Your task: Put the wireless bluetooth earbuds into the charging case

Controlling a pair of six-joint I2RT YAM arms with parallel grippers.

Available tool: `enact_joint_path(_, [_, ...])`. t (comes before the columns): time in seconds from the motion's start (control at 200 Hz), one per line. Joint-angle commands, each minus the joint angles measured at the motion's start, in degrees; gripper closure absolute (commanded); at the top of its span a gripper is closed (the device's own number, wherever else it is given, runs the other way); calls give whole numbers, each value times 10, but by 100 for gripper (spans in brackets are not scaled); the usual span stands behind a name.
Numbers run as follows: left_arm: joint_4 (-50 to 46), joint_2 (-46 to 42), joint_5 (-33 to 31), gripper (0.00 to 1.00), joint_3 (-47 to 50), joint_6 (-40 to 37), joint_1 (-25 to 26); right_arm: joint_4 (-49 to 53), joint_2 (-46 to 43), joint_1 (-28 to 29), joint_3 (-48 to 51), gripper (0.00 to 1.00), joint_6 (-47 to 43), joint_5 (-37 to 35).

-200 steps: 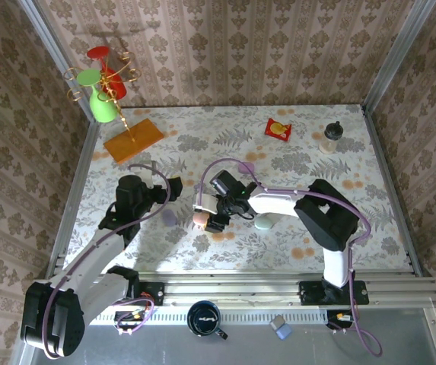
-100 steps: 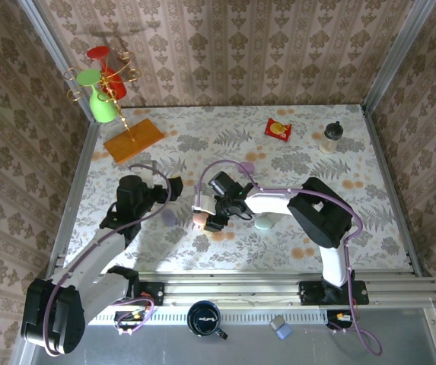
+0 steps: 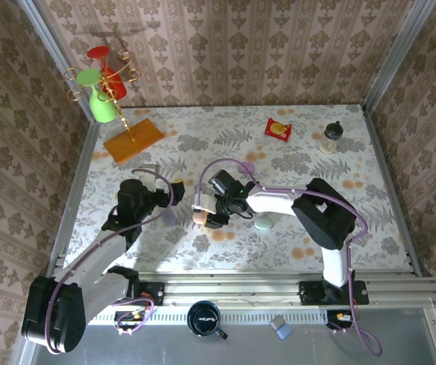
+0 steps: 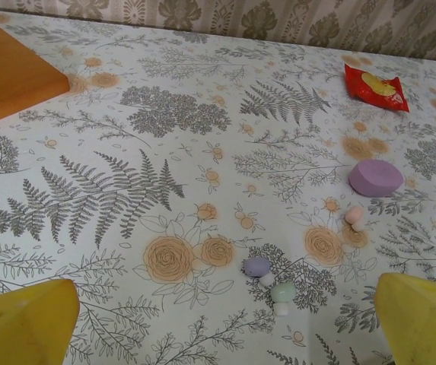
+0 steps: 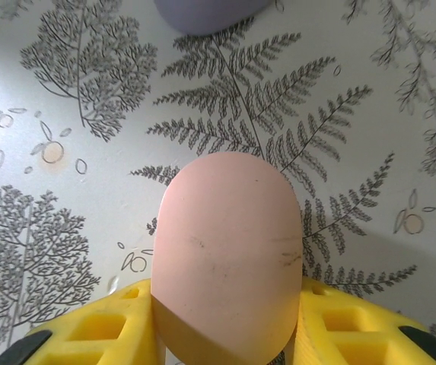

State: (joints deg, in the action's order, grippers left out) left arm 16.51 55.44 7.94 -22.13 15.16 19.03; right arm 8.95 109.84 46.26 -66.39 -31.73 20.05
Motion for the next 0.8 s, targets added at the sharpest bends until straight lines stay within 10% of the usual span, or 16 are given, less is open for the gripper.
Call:
enact_joint_path(0.0, [25,-2,20,0,-1,-32,-2,24,-54,-5,1,64,-3,9])
enact_joint_path(0.33, [80,-18,54,0,9,-132,67,87,-194,-85,36,66,26,48])
enact_joint_path(0.795, [183,87,258,8,-46,-140,179,234,-363,-151,17,73,-15,150])
